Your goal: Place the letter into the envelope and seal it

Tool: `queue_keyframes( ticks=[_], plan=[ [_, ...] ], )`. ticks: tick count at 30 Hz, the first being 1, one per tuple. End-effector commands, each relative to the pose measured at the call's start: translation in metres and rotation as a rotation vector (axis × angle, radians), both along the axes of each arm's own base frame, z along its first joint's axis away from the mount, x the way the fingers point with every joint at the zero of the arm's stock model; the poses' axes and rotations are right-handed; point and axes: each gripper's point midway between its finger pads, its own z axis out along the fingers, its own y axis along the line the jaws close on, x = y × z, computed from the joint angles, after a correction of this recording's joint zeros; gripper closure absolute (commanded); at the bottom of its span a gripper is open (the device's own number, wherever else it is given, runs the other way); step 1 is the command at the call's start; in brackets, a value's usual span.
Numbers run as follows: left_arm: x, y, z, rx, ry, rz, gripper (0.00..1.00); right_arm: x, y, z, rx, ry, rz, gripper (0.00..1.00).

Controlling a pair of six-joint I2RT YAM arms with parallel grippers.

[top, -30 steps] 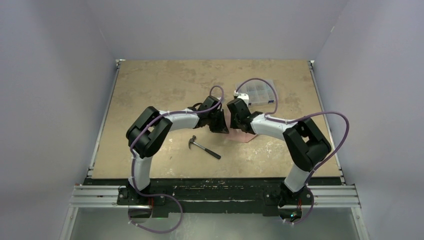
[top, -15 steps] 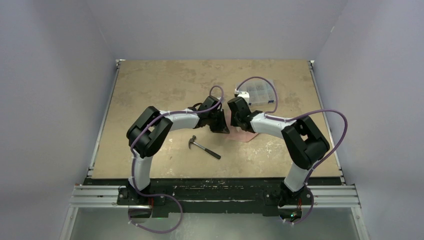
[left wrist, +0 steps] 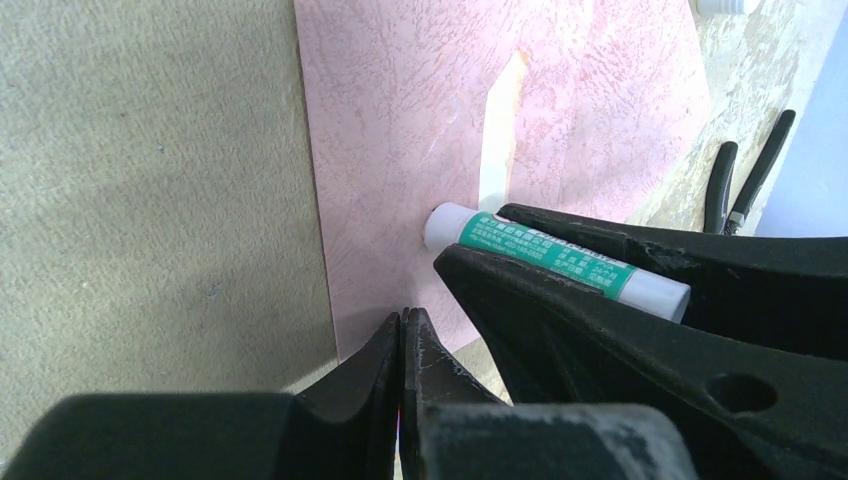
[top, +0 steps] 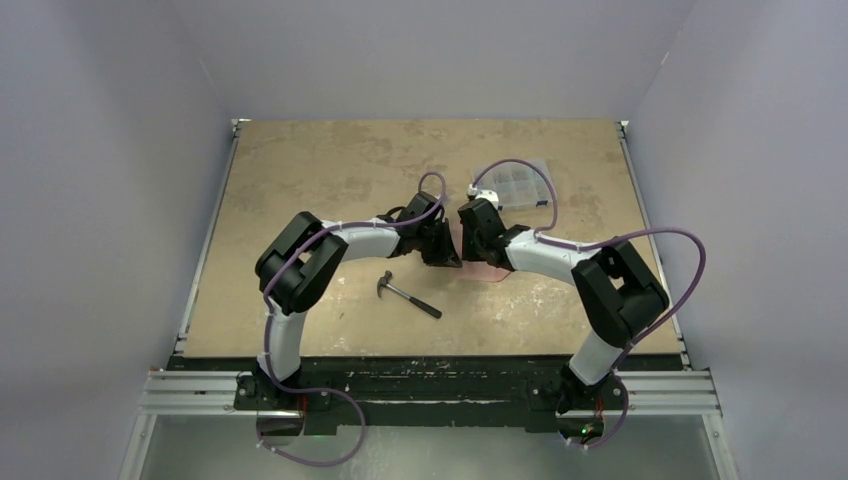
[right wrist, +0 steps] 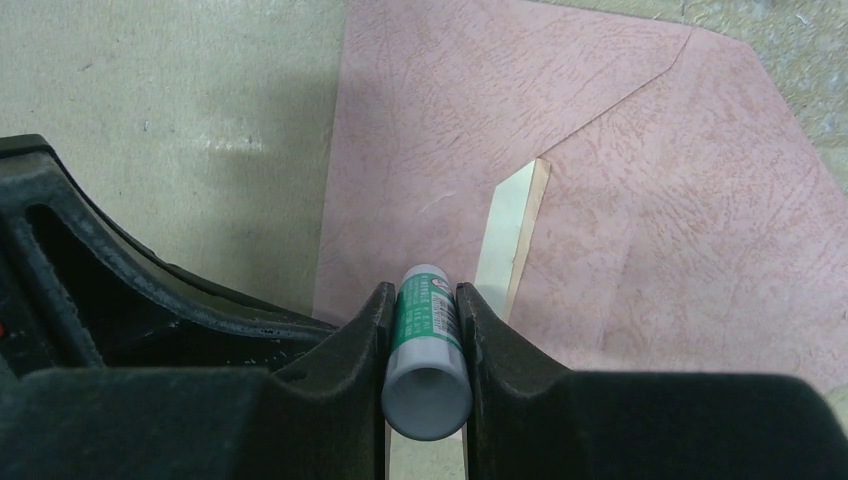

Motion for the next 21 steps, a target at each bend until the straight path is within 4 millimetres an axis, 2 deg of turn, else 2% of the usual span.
queue_keyframes(
  ticks=[1,11,16,21],
  plan=[
    [-0.009,0.032,-0.052,0.168,0.053,0.046,1.0,-0.016,-0.017,-0.014,-0.09,0.082,-0.019,1.0],
    [-0.011,0.037,-0.056,0.188,0.049,0.033,1.0,0.015,-0.032,-0.024,-0.118,0.021,-0.113,1.0],
    [-0.012,0.038,-0.057,0.191,0.049,0.03,1.0,0.03,-0.035,-0.023,-0.111,-0.004,-0.124,1.0],
    [-0.01,0.036,-0.056,0.186,0.045,0.035,1.0,0.022,-0.023,-0.035,-0.078,0.037,-0.059,1.0]
  ],
)
